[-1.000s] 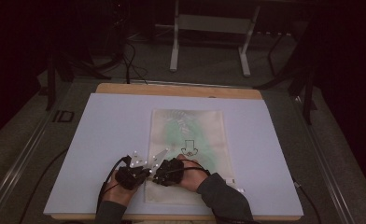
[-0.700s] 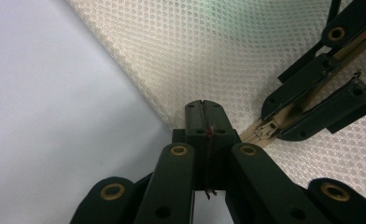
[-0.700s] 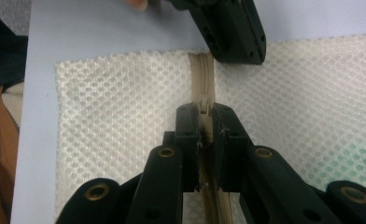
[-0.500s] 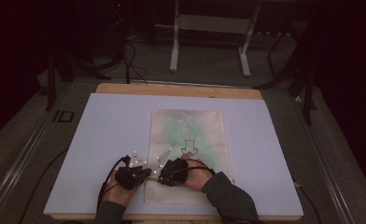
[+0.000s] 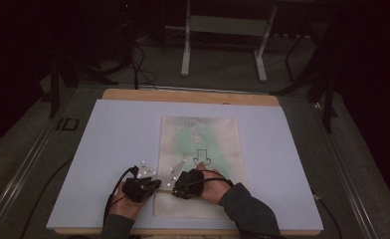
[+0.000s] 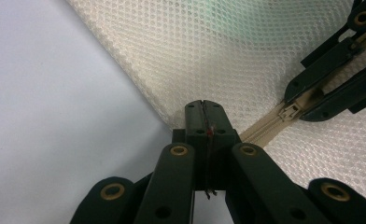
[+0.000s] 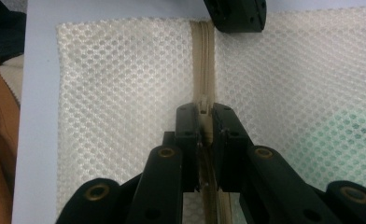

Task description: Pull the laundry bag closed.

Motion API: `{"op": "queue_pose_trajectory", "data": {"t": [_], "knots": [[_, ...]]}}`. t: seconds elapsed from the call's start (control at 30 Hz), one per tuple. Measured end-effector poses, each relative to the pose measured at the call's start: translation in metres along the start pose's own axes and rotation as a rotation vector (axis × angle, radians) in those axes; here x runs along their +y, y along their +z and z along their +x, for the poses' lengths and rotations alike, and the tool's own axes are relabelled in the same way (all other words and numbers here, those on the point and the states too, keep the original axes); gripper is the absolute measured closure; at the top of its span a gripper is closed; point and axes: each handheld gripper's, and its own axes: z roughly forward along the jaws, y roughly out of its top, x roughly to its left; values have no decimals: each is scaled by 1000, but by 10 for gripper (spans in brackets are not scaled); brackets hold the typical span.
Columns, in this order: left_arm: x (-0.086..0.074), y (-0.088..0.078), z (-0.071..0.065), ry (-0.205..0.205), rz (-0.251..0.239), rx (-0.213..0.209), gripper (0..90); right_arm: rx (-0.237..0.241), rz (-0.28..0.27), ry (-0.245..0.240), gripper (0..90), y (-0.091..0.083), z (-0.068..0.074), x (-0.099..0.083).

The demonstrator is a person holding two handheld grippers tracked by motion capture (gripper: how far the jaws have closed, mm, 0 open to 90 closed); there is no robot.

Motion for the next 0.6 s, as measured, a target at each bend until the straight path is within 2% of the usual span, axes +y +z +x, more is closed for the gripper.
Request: {"op": "queue_pose_trajectory", "data": {"t": [0.6], "knots": [[0, 0, 1, -10, -4, -7, 895, -1, 14, 6, 824, -5, 0, -8]]}}
